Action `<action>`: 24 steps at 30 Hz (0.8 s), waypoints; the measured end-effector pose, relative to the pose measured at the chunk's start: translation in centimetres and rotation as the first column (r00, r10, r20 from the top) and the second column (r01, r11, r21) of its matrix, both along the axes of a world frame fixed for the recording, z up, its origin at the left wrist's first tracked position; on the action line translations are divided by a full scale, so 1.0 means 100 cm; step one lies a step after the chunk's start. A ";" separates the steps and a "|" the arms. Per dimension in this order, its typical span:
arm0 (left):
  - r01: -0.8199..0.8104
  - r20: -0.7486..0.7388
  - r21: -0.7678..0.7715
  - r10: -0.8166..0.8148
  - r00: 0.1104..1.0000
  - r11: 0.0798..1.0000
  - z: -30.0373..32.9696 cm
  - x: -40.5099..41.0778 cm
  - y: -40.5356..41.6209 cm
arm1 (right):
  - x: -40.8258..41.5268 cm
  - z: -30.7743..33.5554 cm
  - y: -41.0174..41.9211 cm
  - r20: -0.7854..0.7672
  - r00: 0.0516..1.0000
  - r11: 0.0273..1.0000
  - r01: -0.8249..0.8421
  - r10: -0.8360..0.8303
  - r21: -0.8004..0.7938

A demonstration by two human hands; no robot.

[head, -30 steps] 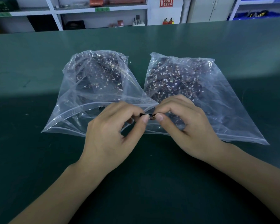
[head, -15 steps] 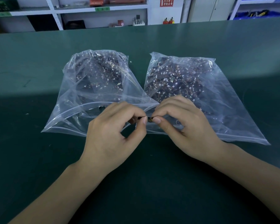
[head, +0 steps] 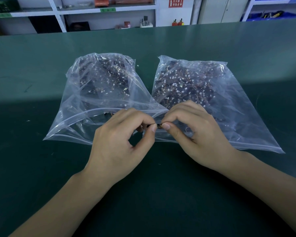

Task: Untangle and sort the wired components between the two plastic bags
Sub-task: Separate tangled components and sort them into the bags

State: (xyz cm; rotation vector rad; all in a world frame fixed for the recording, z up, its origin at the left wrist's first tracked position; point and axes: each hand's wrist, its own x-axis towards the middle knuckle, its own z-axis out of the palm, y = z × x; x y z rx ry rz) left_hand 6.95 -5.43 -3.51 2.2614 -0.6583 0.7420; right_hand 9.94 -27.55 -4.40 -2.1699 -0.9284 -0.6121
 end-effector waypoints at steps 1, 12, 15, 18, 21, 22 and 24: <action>0.002 -0.005 -0.003 -0.002 1.000 1.000 0.000 0.000 0.000 | 0.000 0.000 0.000 -0.003 1.000 1.000 -0.003 0.003 0.003; -0.058 0.004 -0.009 0.058 0.998 0.998 0.000 0.003 0.004 | 0.003 0.003 -0.005 -0.022 0.998 0.996 0.053 -0.055 -0.072; -0.100 0.014 -0.054 0.101 0.995 0.994 0.001 0.005 0.007 | 0.004 0.003 -0.008 -0.033 0.993 0.974 0.108 -0.117 -0.198; -0.085 0.009 -0.051 0.085 0.996 0.995 0.000 0.006 0.007 | 0.004 0.002 -0.007 -0.034 0.989 0.958 0.131 -0.144 -0.255; -0.009 -0.013 -0.016 0.009 1.000 1.000 -0.002 0.005 0.005 | 0.004 0.005 -0.007 -0.032 0.986 0.966 0.151 -0.162 -0.212; 0.017 -0.019 0.000 -0.017 1.000 1.000 -0.002 0.005 0.004 | 0.004 0.006 -0.007 -0.026 0.986 0.970 0.158 -0.165 -0.187; 0.062 -0.029 0.028 -0.062 0.998 0.998 -0.003 0.004 0.004 | 0.003 0.006 -0.007 -0.009 0.984 0.973 0.175 -0.179 -0.149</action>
